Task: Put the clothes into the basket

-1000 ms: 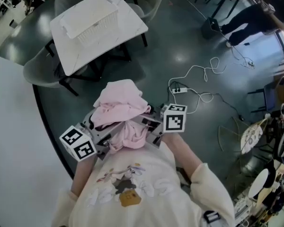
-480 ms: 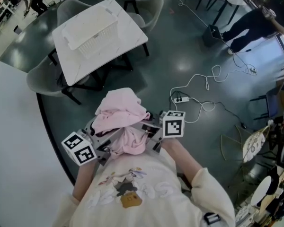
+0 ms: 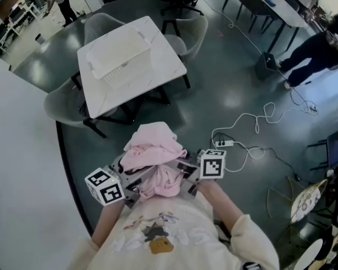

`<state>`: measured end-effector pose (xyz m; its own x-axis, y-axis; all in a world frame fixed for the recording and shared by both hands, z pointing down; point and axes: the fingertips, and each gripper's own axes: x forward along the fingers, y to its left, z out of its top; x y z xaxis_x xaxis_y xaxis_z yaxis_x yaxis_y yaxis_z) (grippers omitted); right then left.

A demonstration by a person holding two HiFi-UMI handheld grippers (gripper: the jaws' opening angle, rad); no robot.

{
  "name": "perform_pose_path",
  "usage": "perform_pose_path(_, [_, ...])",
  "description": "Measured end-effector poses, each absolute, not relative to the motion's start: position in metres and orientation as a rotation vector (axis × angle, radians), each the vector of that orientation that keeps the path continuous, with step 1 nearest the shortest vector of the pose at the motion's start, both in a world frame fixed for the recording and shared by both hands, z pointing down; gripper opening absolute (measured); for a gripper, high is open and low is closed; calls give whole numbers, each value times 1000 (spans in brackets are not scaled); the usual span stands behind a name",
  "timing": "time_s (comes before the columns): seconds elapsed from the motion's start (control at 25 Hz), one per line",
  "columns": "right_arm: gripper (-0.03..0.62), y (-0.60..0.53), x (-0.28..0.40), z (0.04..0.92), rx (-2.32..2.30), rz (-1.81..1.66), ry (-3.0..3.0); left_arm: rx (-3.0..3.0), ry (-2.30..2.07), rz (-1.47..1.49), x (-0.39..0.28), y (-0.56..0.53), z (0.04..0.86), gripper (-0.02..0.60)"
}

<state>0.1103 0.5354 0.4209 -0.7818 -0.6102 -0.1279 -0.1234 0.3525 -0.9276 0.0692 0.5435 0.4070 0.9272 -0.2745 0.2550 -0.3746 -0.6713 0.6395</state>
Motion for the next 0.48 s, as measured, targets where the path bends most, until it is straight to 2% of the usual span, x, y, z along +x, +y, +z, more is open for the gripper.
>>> perform_pose_path(0.48, [336,515,148,437,-523,-1471,2130,2303,-572,226,107,527,422,396])
